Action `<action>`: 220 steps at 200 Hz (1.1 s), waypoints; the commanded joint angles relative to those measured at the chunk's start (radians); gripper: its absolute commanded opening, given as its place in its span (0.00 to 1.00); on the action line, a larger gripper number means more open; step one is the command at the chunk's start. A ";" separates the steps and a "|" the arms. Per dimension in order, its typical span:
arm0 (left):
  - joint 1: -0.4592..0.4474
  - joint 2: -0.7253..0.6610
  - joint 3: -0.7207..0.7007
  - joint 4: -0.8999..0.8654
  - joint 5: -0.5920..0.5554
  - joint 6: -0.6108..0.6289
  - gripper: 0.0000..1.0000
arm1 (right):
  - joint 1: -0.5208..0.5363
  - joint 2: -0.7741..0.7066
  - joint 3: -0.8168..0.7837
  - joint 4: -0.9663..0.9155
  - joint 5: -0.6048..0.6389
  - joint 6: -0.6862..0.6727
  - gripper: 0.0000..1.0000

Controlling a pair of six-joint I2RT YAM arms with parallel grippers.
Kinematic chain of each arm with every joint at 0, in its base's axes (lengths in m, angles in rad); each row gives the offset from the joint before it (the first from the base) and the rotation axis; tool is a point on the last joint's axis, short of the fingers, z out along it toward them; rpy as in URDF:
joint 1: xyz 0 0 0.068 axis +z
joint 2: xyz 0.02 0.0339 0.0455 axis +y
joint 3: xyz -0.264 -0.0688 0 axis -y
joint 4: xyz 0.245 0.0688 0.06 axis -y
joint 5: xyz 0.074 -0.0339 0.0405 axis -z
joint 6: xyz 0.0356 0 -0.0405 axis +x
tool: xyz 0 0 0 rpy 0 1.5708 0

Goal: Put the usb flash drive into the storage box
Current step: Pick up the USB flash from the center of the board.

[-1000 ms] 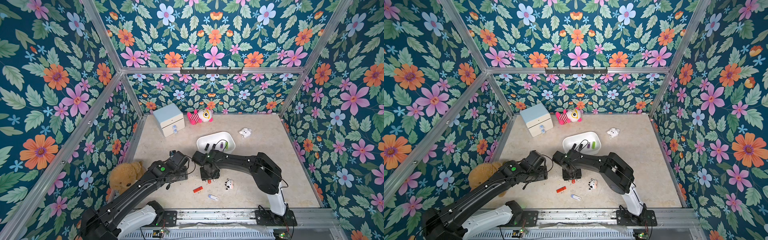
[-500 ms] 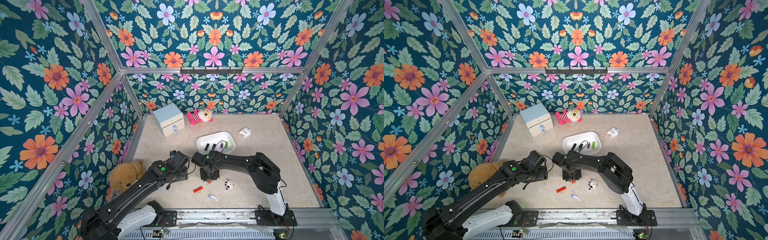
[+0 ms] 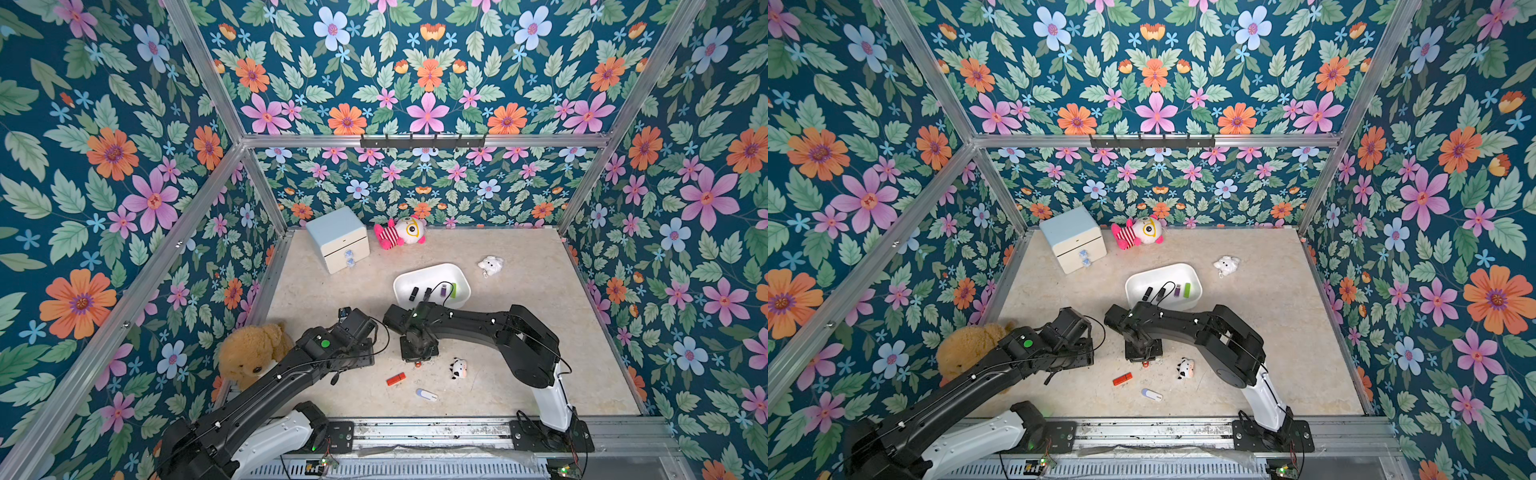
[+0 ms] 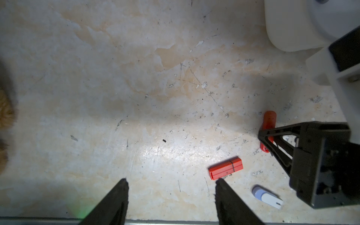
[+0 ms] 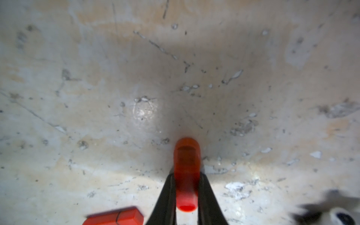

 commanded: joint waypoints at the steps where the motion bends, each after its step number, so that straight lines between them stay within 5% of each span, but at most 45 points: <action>1: -0.005 -0.001 -0.004 0.011 0.009 -0.003 0.73 | 0.001 0.007 -0.007 0.002 -0.017 0.004 0.10; 29: -0.018 -0.007 -0.022 0.022 0.014 -0.012 0.72 | 0.001 0.006 -0.010 0.004 -0.018 0.004 0.00; 85: -0.034 -0.016 -0.059 0.042 0.025 -0.016 0.72 | 0.003 -0.018 -0.018 -0.006 0.006 0.013 0.00; 220: -0.184 0.151 -0.050 0.129 0.050 0.045 0.71 | -0.083 -0.507 -0.226 -0.127 0.190 0.093 0.00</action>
